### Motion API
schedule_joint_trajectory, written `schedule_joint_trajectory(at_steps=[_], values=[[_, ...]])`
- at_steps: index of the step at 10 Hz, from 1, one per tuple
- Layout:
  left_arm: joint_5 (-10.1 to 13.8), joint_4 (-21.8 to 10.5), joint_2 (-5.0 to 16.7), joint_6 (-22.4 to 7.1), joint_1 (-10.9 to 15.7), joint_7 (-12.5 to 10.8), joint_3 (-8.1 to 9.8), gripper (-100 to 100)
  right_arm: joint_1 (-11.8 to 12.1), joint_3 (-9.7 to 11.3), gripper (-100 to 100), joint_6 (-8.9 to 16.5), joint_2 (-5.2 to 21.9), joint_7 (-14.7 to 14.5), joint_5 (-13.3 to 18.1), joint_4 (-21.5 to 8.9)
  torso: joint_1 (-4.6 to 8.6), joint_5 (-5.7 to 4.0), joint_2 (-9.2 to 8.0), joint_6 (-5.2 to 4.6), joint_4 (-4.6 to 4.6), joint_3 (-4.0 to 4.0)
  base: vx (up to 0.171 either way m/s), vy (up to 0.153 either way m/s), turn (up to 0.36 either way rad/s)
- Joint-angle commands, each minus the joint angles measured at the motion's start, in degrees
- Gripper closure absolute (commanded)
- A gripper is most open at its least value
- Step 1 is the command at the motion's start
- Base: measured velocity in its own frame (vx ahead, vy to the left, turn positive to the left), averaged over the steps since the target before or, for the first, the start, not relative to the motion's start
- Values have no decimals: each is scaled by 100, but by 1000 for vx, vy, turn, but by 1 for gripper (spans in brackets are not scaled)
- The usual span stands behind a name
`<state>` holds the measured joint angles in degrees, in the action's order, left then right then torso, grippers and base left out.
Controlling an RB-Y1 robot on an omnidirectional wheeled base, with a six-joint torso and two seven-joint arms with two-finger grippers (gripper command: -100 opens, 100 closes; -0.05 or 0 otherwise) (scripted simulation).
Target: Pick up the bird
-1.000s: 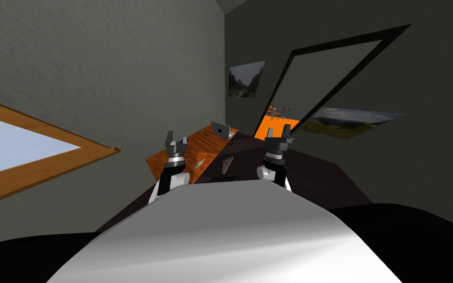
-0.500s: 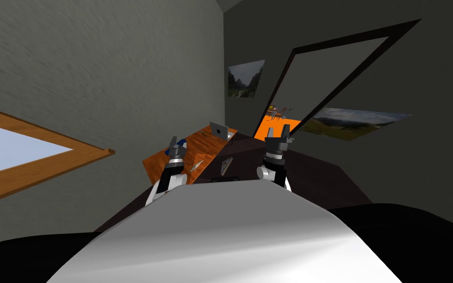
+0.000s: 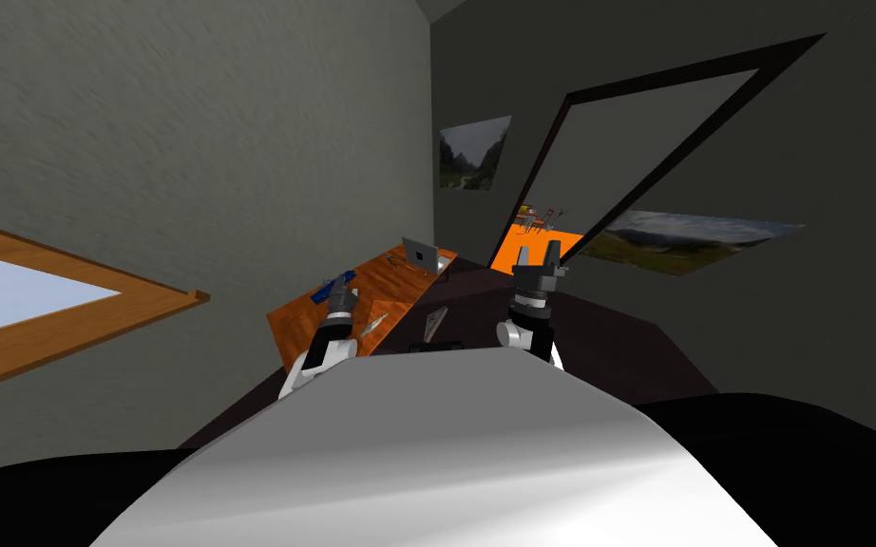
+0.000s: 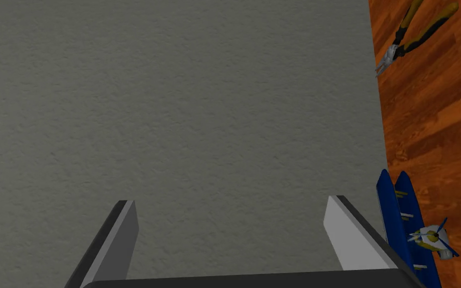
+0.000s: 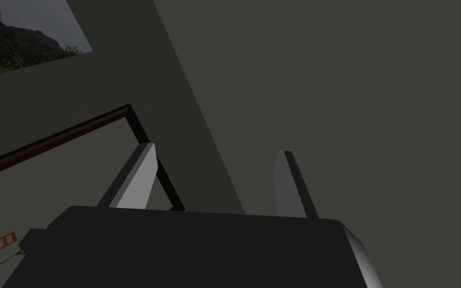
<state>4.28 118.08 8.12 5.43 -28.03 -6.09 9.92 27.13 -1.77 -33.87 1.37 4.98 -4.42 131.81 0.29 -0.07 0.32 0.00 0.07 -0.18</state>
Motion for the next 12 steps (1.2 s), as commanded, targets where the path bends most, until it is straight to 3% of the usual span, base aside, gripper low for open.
schedule_joint_trajectory(at_steps=[1, 4, 7, 8, 11, 12], values=[[30, -286, 7, -286, -35, 43, 214, -100, 0, 0, 0, 0, 0, 0, 0, 0, 0, 0, 0, 0, 0, 0, 110, -135, 10], [44, -535, 3, -560, -35, 75, 344, -100, 0, 0, 0, 0, 0, 0, 0, 0, 4, -2, -9, 0, -2, 5, 51, -85, 20], [86, -1128, 11, -1091, -22, 156, 715, -100, 0, 0, 0, 0, 0, 0, 0, 0, -2, 0, -13, 0, -3, 7, 51, -89, 16], [86, -1159, 11, -1152, -22, 156, 715, -100, 0, 0, 0, 0, 0, 0, 0, 0, 9, -2, -8, 0, -2, 4, 74, -91, -13], [131, -1762, 66, -1678, 20, 186, 1049, -100, 0, 0, 0, 0, 0, 0, 0, 0, -5, 0, 0, -1, 0, 0, 80, -78, -24], [131, -1762, 66, -1689, 20, 186, 1049, -100, 0, 0, 0, 0, 0, 0, 0, 0, 0, -1, -5, 0, 0, 2, 49, -63, -1]])
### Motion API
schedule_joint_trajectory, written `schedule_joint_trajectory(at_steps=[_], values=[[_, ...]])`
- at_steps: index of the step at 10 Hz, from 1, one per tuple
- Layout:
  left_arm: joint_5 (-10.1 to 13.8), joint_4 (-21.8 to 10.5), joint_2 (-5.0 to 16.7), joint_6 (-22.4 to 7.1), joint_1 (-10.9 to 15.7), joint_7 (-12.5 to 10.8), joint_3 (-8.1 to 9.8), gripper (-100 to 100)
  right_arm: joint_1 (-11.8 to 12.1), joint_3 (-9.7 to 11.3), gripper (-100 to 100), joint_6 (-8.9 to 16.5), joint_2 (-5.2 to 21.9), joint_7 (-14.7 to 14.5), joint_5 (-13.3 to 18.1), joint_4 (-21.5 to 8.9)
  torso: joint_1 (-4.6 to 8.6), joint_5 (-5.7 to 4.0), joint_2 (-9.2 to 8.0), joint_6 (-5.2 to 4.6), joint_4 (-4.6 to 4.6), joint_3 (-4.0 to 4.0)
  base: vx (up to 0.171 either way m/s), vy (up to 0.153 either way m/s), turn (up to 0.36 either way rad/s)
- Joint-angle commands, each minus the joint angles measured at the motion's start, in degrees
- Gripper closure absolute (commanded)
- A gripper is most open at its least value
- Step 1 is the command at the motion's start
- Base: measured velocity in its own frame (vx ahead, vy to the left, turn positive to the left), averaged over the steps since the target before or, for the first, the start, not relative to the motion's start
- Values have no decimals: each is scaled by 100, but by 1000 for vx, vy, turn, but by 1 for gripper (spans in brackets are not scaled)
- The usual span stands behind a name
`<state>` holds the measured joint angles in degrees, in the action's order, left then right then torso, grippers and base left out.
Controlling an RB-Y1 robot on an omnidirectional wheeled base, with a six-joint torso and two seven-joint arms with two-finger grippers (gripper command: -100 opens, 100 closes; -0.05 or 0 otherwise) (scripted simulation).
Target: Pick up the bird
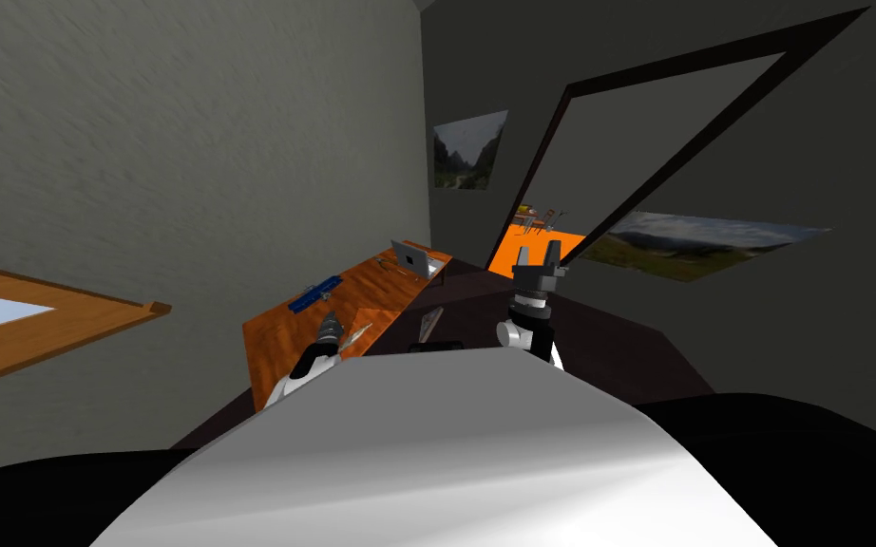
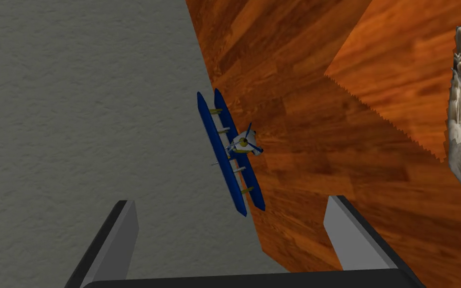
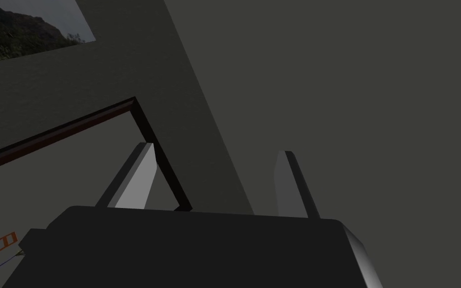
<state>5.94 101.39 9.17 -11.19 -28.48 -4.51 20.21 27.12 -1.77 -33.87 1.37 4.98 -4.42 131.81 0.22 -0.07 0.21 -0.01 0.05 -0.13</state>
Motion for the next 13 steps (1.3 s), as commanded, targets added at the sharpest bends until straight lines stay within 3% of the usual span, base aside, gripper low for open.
schedule_joint_trajectory(at_steps=[1, 5, 9, 10, 12, 13], values=[[-19, -286, -17, -192, 87, 22, 123, -100, 0, 0, 0, 0, 0, 0, 0, 0, 0, 0, 0, 0, 0, 0, 21, -33, -17], [15, -688, 17, -508, 144, -18, 315, -100, 0, 0, 0, 0, 0, 0, 0, 0, -16, 4, -4, 0, -1, 3, 37, -23, -34], [95, -1461, 28, -1096, 314, -214, 668, -100, 0, -1, 0, 0, 1, 0, 0, 0, -32, 6, -3, -1, -1, 2, 48, 9, -99], [95, -1514, 28, -1096, 314, -214, 668, -100, 0, -1, 0, 0, 1, 0, 0, 0, -37, 8, -1, 0, 0, 1, 59, 16, -58], [140, -1932, 34, -1384, 419, -360, 837, -100, 0, -1, 0, 0, 1, 0, 0, 0, -34, 7, -5, 0, -1, 3, 36, 33, -106], [140, -1953, 34, -1384, 419, -360, 837, -100, 0, -1, 0, 0, 1, 0, 0, 0, -41, 9, -8, -1, -2, 5, 21, 31, -73]])
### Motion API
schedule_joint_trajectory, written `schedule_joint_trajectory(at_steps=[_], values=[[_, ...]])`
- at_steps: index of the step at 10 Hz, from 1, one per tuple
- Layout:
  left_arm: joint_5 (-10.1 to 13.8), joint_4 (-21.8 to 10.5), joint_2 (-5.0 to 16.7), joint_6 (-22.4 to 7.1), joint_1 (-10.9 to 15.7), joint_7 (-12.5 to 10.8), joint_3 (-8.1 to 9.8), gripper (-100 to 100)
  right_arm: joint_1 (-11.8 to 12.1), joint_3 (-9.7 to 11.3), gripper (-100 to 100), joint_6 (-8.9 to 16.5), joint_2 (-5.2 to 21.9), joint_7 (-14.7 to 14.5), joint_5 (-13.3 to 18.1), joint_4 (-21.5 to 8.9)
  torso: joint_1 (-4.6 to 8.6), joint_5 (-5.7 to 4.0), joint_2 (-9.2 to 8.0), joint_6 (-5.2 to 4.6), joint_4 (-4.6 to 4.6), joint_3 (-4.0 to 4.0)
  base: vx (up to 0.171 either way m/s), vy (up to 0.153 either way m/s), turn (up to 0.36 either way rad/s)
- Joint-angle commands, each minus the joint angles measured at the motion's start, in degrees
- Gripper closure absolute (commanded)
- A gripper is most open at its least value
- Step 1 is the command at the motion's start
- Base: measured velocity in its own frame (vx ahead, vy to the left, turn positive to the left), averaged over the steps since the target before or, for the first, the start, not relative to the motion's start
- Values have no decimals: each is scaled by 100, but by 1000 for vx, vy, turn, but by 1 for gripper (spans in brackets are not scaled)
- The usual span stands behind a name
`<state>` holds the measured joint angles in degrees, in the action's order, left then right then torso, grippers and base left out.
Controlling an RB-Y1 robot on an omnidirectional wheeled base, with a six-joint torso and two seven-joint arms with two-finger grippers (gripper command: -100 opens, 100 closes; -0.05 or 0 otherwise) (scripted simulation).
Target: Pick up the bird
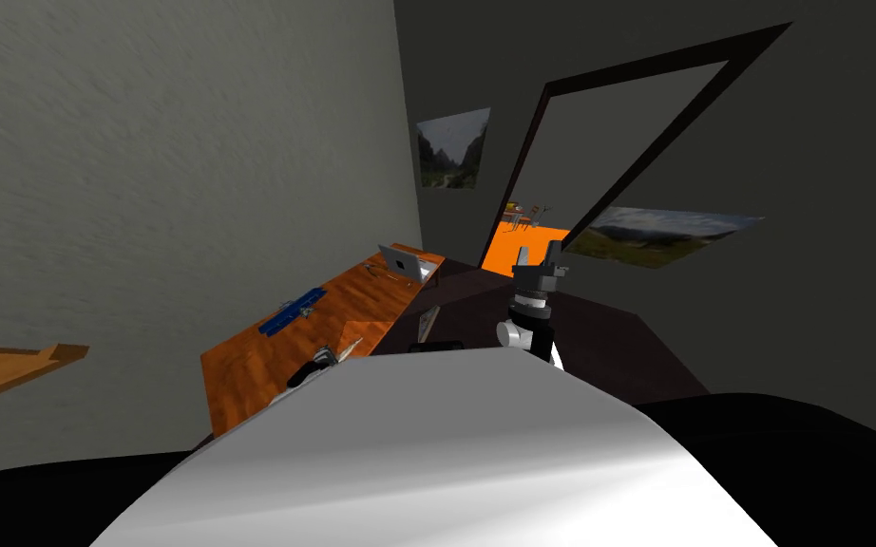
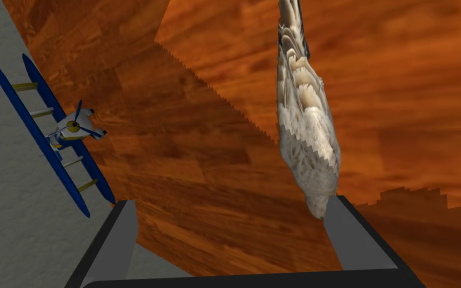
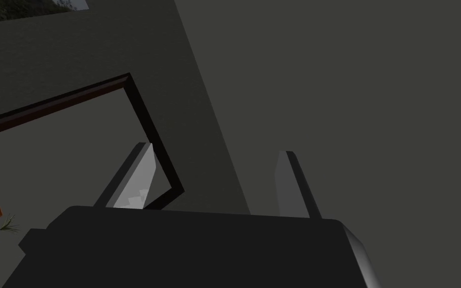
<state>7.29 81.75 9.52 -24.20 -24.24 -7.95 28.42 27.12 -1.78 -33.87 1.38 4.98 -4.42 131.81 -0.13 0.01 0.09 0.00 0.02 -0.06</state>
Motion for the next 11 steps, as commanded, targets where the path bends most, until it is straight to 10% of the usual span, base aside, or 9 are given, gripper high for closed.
schedule_joint_trajectory(at_steps=[1, 11], values=[[29, -214, 10, -226, 51, -98, 101, -100, 0, 0, 0, 0, 0, 0, 0, 0, 0, 0, 0, 0, 0, 0, 40, 28, -114], [188, -1699, 203, -1135, 440, -678, 633, -100, 1, 0, 0, 0, 0, 0, 0, 0, -6, 2, 9, 1, 2, -5, 41, 53, -111]])
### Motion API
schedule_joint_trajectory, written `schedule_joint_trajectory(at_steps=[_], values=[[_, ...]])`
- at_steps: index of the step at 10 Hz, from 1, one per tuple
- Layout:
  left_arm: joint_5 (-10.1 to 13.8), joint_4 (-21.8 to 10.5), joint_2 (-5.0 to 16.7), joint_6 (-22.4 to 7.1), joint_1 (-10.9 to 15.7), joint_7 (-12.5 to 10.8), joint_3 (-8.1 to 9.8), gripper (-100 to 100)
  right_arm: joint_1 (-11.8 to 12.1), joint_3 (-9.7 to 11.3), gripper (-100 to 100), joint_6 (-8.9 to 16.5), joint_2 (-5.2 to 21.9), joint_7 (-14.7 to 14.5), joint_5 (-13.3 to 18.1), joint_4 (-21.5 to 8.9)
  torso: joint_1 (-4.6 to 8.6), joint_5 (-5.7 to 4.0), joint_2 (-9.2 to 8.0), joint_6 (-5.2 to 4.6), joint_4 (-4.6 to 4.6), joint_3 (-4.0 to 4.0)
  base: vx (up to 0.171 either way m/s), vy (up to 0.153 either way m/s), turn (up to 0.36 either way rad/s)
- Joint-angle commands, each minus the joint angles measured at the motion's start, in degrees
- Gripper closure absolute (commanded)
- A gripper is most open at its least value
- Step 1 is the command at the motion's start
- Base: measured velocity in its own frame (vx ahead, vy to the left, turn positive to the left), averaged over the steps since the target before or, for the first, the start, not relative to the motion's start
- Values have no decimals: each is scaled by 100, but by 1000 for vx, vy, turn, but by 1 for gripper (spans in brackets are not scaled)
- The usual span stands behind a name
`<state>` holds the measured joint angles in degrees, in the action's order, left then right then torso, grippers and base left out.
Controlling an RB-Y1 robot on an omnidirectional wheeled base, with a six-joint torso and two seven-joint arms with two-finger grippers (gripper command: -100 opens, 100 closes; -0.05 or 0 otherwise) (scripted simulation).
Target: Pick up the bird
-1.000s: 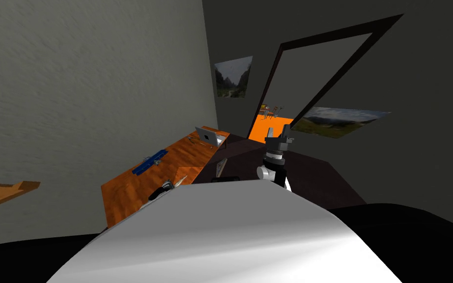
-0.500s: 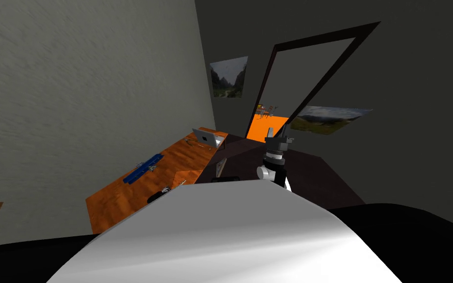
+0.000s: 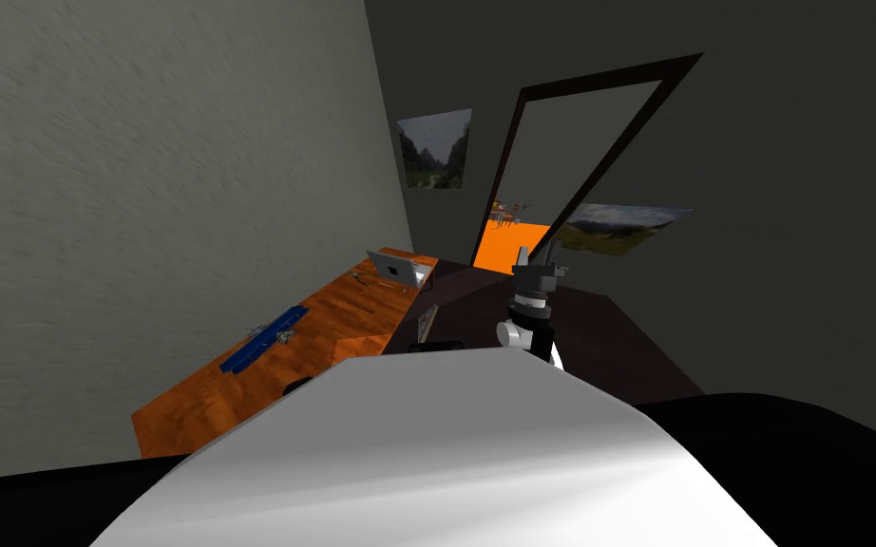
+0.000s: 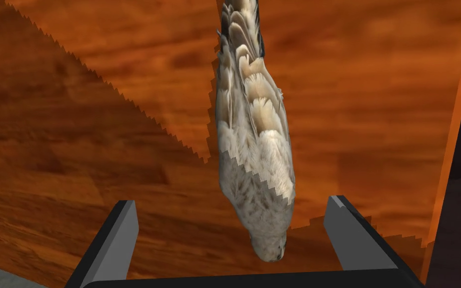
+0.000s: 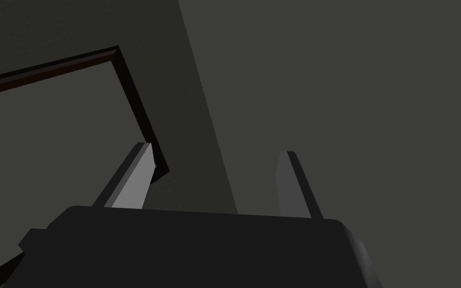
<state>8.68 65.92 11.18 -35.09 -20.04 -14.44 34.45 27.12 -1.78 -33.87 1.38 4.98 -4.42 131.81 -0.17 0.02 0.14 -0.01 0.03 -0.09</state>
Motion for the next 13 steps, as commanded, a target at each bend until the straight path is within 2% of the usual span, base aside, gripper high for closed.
schedule_joint_trajectory(at_steps=[1, 2, 3, 6, 8, 9, 10, 13], values=[[67, -286, 49, -148, 68, -102, 89, -100, 0, 0, 0, 0, 0, 0, 0, 0, 0, 0, 0, 0, 0, 0, 23, 56, -131], [85, -487, 50, -239, 112, -169, 140, -100, 0, 0, 0, 0, 0, 0, 0, 0, -3, 1, -2, 0, 0, 1, 36, 72, -135], [85, -487, 50, -239, 112, -169, 140, -100, 0, 0, 0, 0, 0, 0, 0, 0, -8, 1, 1, 0, 0, 0, 30, 53, -55], [122, -852, 21, -431, 213, -321, 244, -100, 0, 0, 0, 0, 0, 0, 0, 0, -2, 0, -5, 1, -1, 3, 14, 55, -89], [138, -922, 31, -415, 231, -317, 247, -100, 0, 0, 0, 0, 0, 0, 0, 0, -5, 1, -3, 1, -1, 2, 13, 47, -39], [141, -945, 33, -407, 237, -322, 249, 0, 0, 0, 0, 0, 0, 0, 0, 0, 6, -1, -7, 3, -1, 4, 0, 6, 2], [102, -1149, 7, -196, 278, -328, 193, -100, 0, 0, 0, 0, 0, 0, 0, 0, 15, -3, -9, 2, -2, 5, 19, 34, 70], [51, -1424, -28, 87, 334, -337, 117, -100, 0, 0, 0, 0, 0, 0, 0, 0, 6, -1, -3, 2, -1, 2, 22, 44, 44]])
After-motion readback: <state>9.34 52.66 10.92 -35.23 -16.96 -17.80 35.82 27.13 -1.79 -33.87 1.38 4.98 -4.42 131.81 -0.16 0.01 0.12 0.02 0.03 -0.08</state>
